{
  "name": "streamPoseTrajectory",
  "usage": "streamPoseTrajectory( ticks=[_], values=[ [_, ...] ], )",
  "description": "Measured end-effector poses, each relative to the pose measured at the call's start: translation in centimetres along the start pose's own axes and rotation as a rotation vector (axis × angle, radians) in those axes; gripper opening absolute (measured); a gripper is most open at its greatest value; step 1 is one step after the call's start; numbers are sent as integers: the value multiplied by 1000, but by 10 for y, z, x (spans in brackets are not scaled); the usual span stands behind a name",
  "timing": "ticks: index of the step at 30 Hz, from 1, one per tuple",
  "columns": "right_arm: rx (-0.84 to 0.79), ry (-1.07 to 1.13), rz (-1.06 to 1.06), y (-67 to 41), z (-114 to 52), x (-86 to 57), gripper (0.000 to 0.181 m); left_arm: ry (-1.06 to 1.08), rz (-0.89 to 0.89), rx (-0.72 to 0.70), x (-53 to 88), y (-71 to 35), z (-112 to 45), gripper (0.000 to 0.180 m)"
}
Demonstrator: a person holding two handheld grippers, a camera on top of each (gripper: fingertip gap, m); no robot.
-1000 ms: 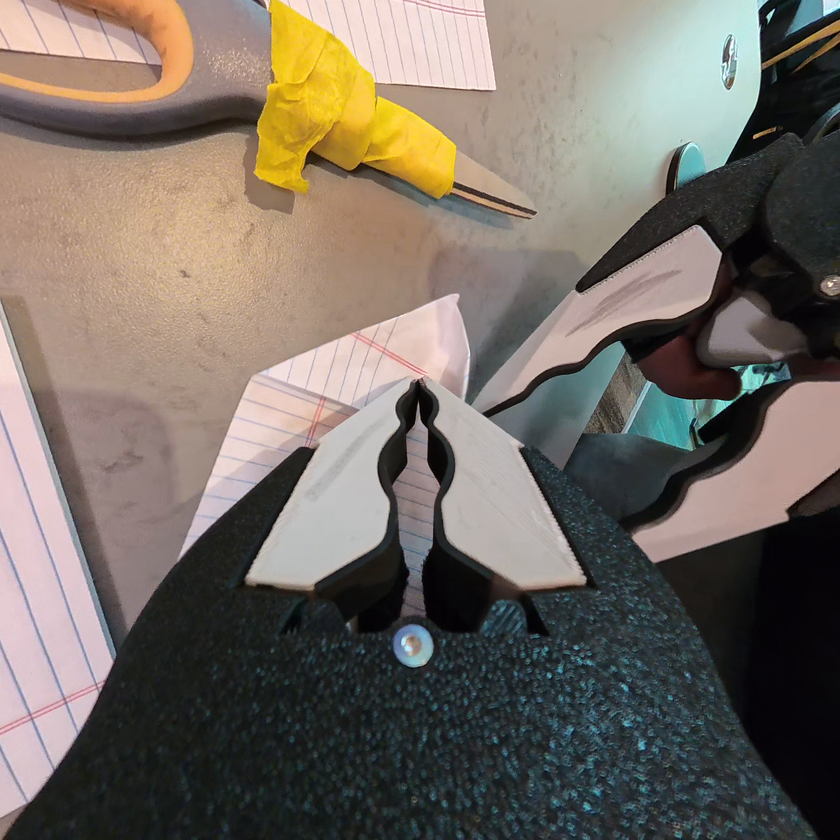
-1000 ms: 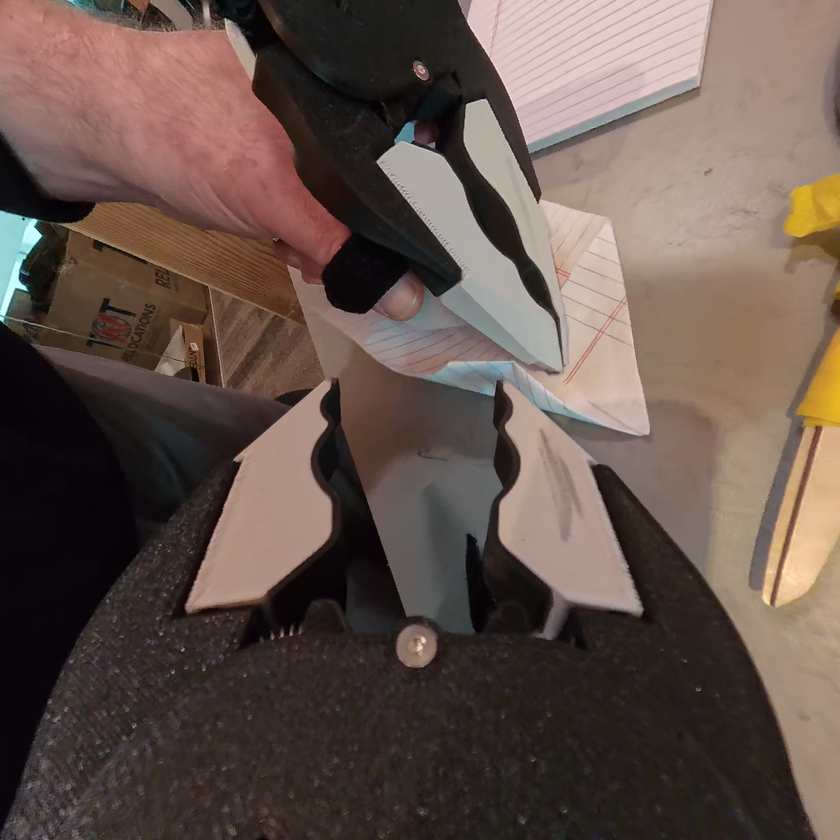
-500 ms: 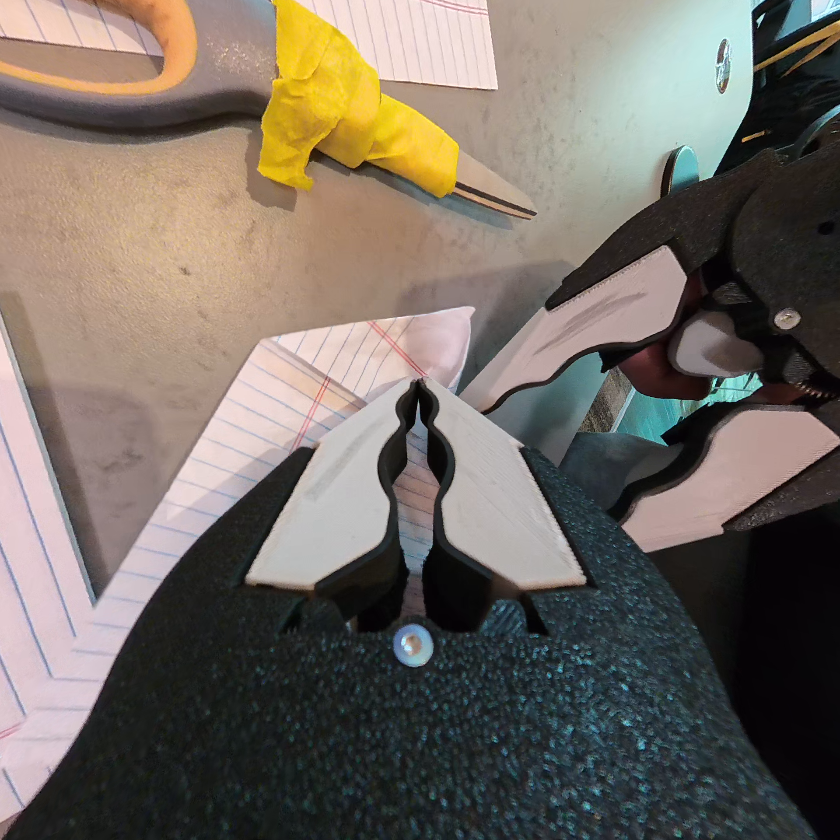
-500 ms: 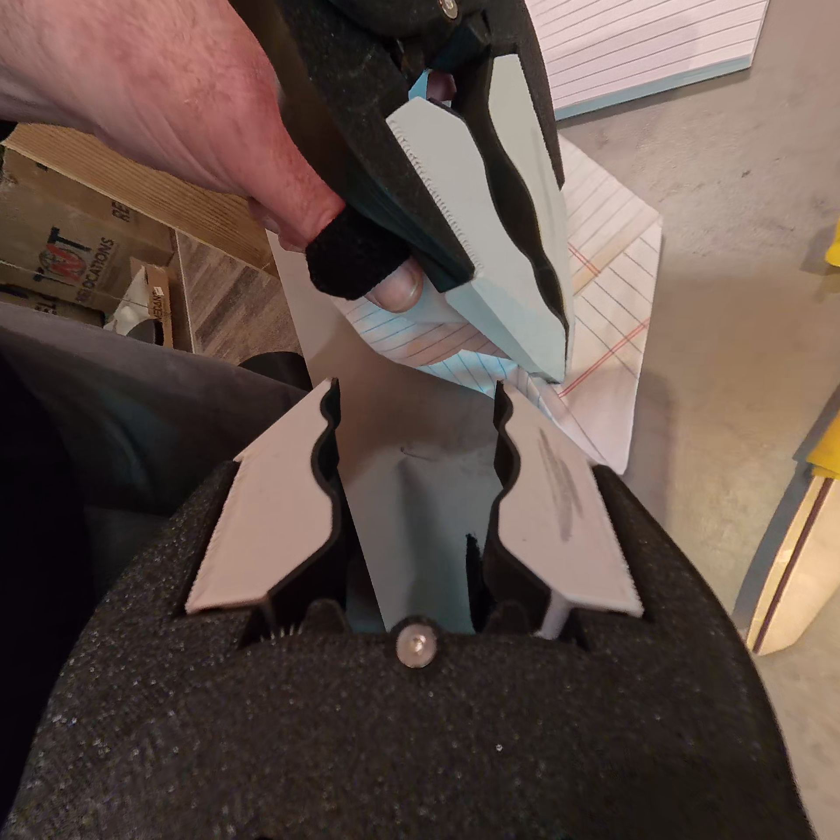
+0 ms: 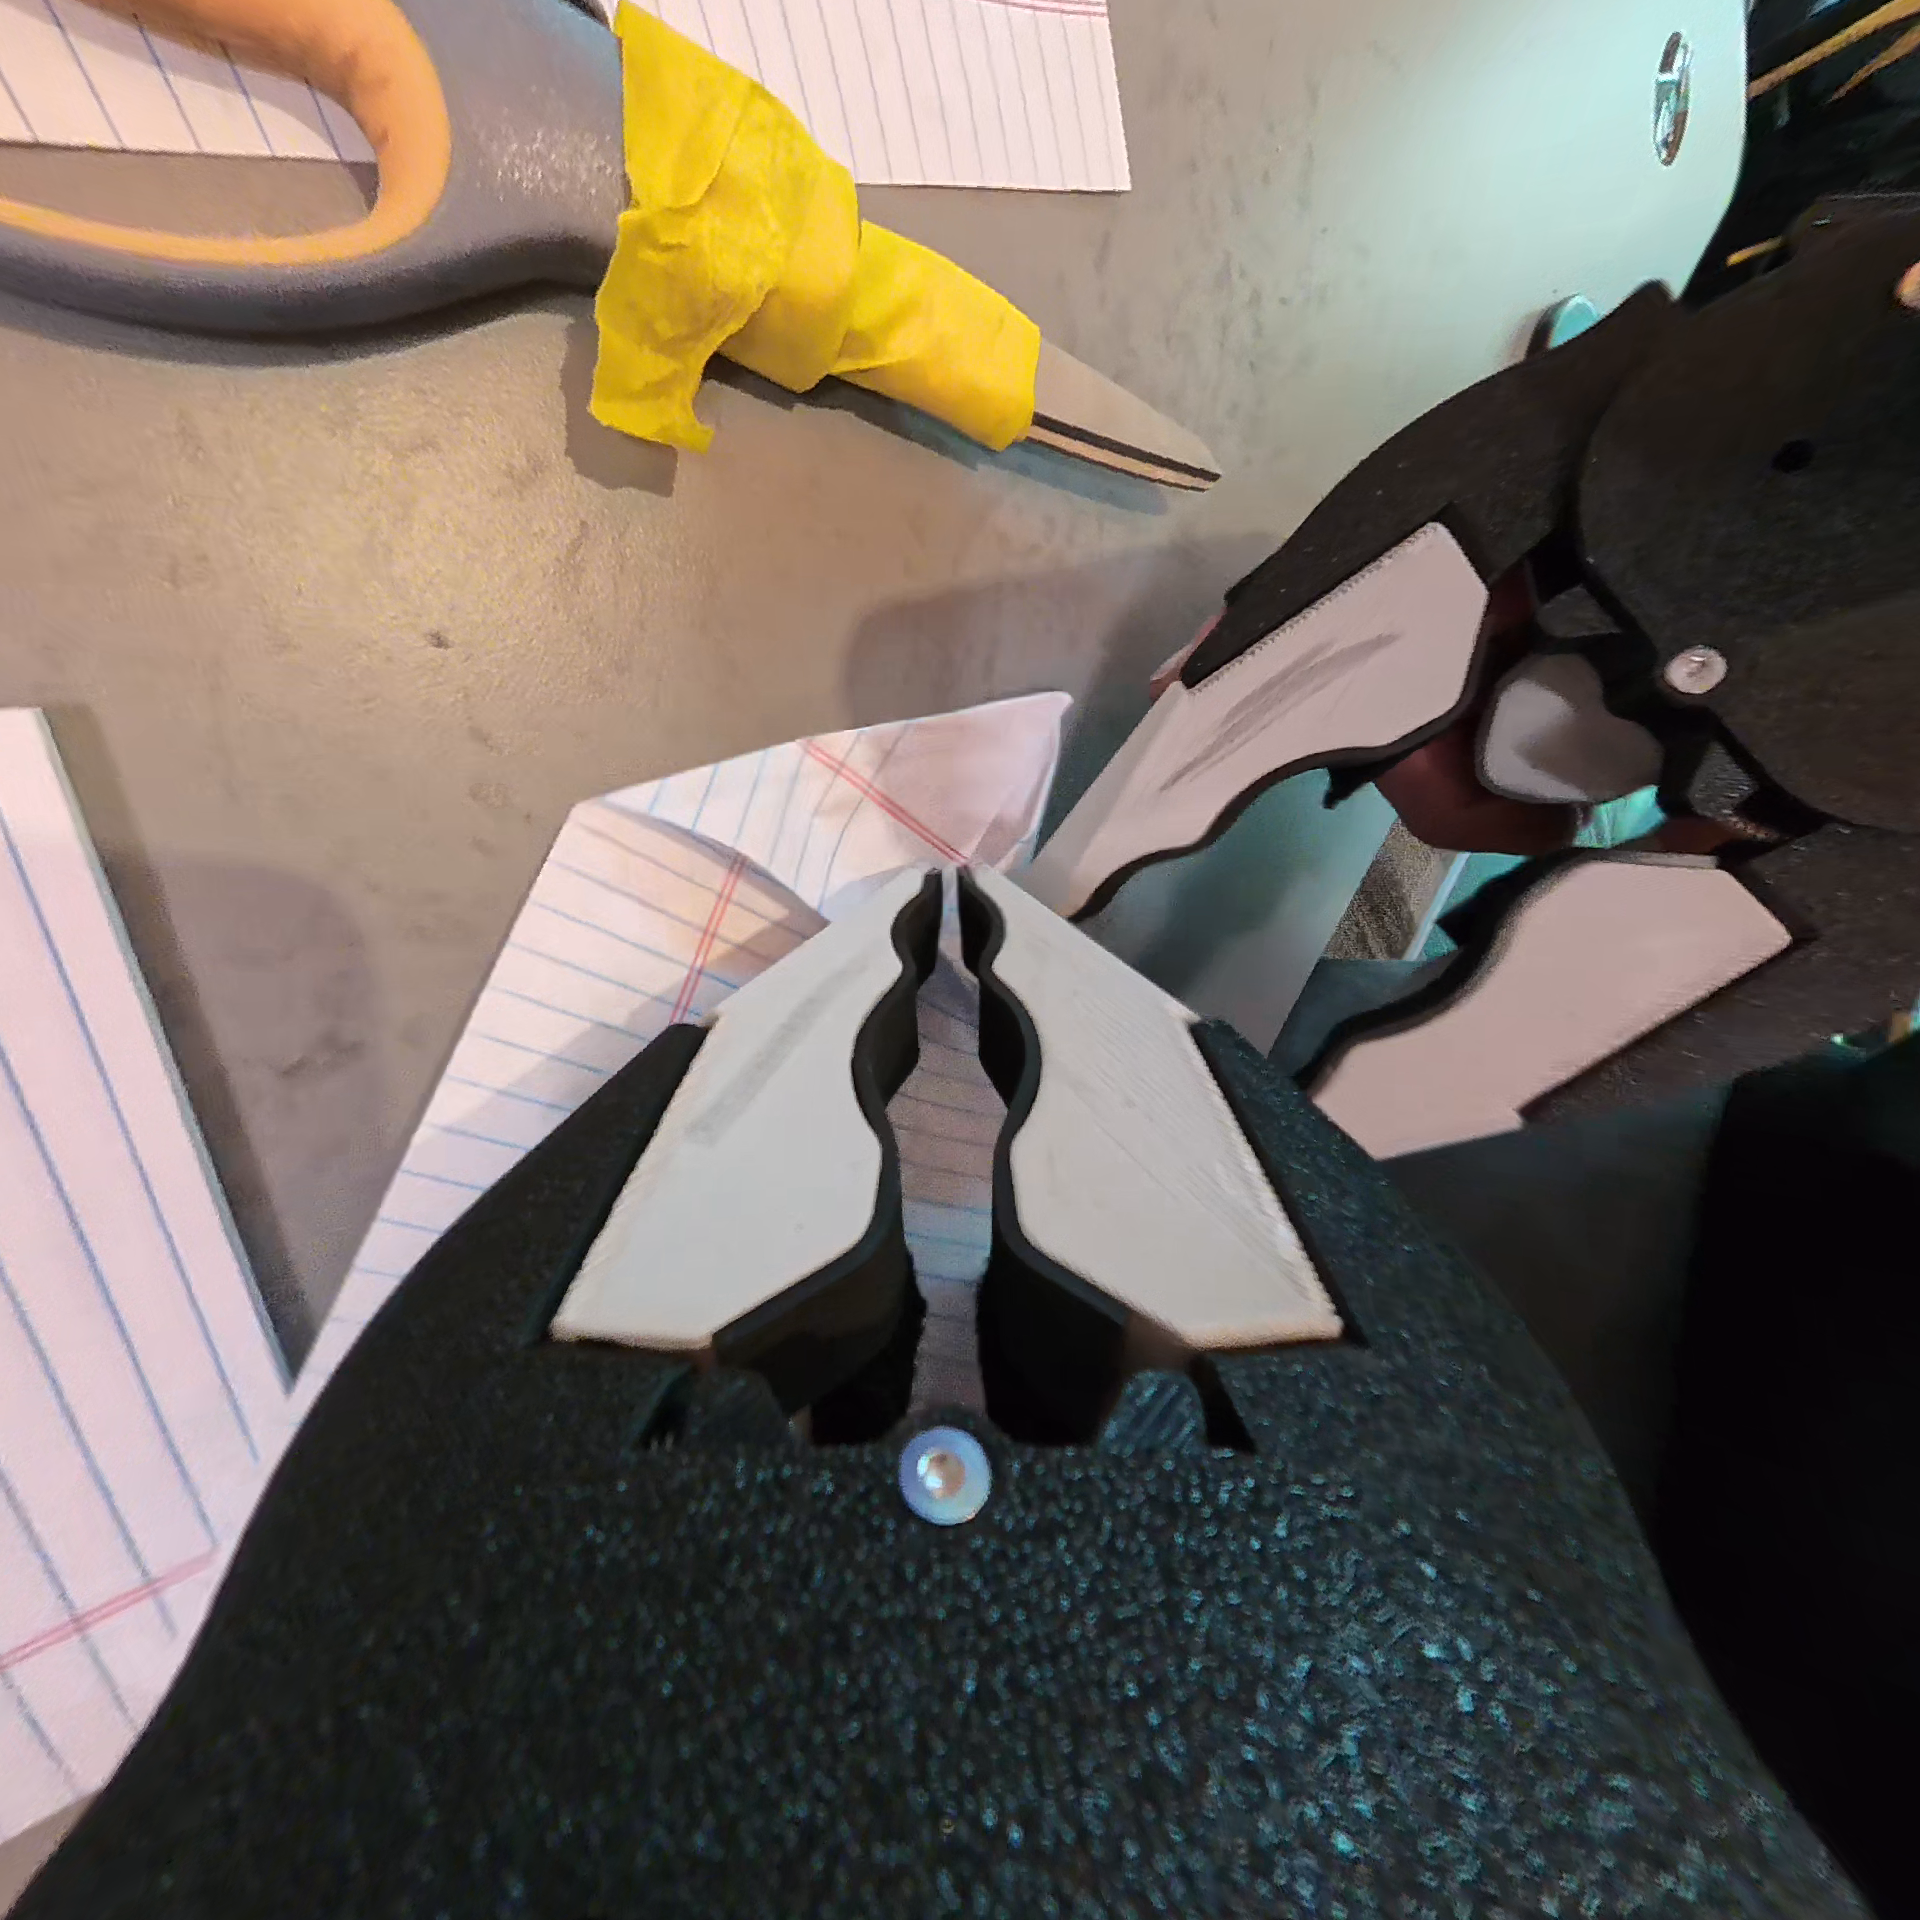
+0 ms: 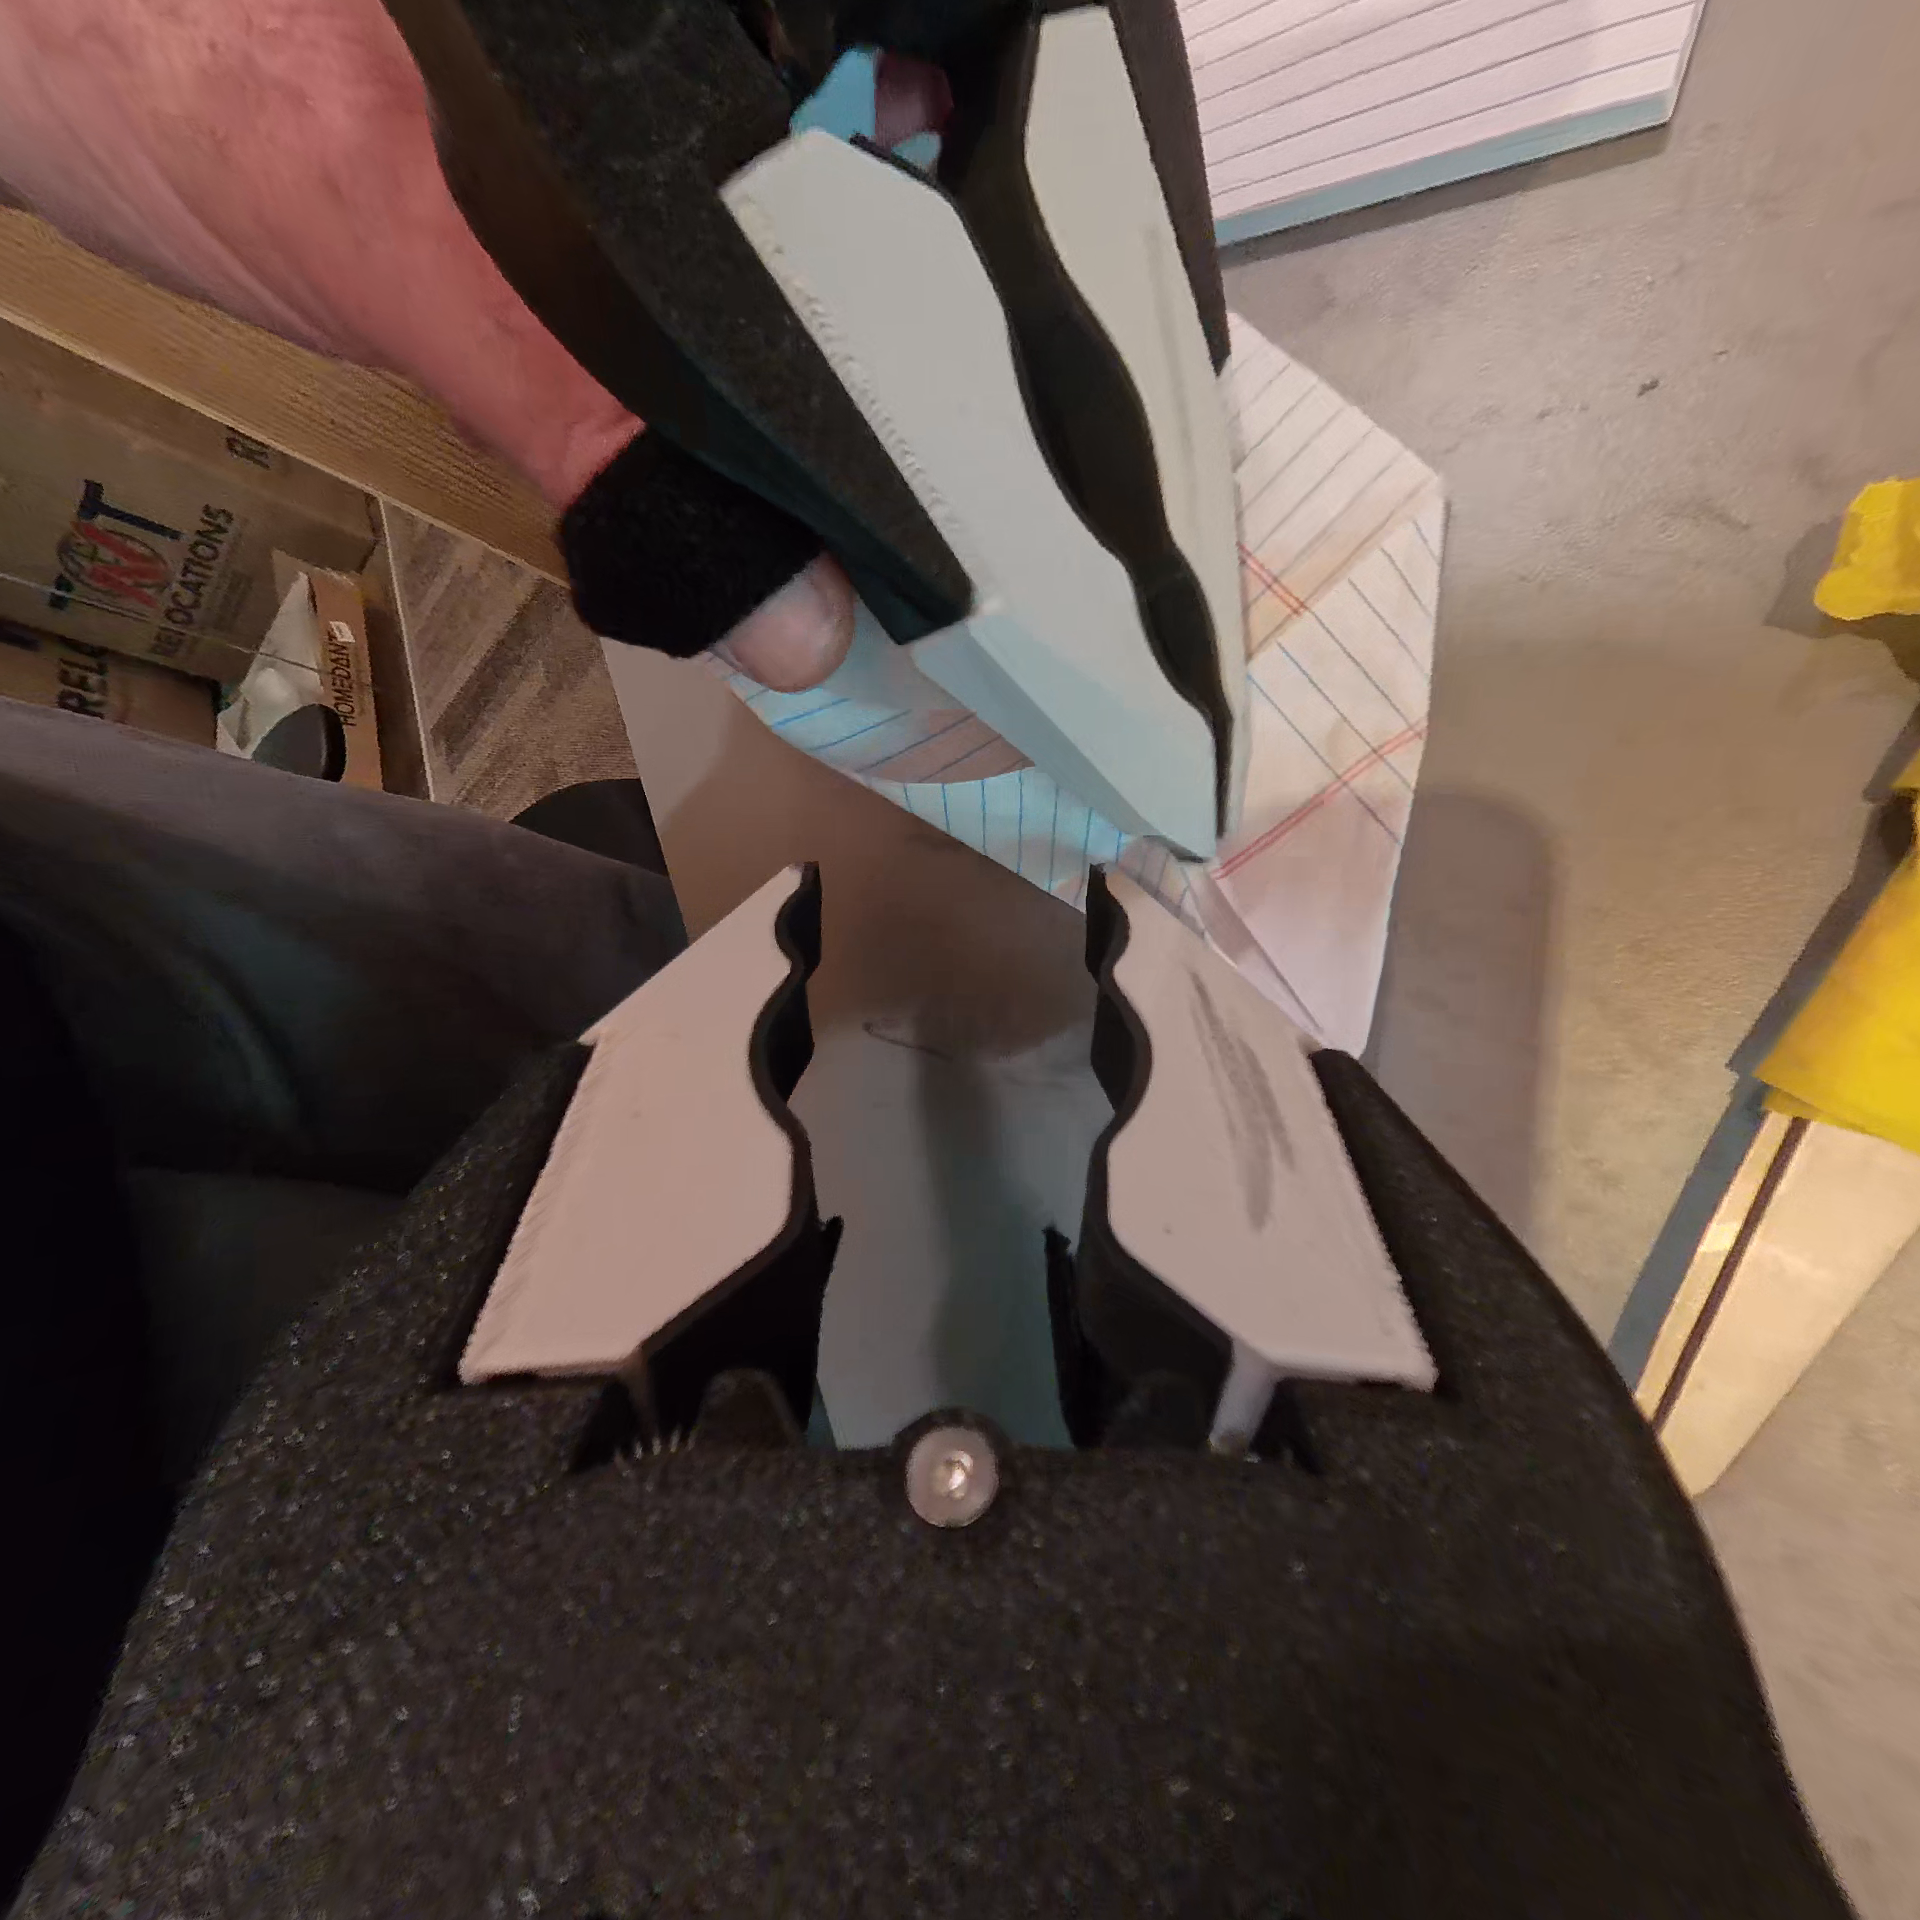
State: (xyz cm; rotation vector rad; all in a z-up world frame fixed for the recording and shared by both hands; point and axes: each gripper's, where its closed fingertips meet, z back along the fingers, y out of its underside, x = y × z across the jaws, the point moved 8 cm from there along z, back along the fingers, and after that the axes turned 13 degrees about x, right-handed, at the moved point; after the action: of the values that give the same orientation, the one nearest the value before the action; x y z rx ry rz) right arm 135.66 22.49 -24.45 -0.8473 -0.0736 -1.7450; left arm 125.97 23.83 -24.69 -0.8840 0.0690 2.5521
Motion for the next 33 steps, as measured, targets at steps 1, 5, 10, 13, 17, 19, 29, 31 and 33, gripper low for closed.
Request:
streamPoseTrajectory(
  ticks=[1,5,10,13,17,19,29,31,33],
  values=[
    [0,1,0,0,0,0,49,-1,-9,6,-2,1,3,6],
    [-1,-1,-4,0,0,-2,47,-32,-21,3,-9,7,19,15],
    [13,5,15,-1,0,-2,46,-49,11,22,-19,17,25,25],
    [21,3,22,-1,0,-2,47,-80,44,15,-21,24,22,24],
    [26,-2,24,-1,0,-2,48,6,125,7,-29,34,14,20],
    [27,-8,28,-1,0,-1,50,33,172,-19,-30,37,13,18],
    [44,-54,77,-1,1,3,66,22,146,-61,-39,49,17,28],
    [53,-58,95,-1,1,3,68,0,134,-48,-40,51,16,28],
    [66,-65,112,-1,1,2,69,-28,119,-29,-41,54,13,22]
  ],
)
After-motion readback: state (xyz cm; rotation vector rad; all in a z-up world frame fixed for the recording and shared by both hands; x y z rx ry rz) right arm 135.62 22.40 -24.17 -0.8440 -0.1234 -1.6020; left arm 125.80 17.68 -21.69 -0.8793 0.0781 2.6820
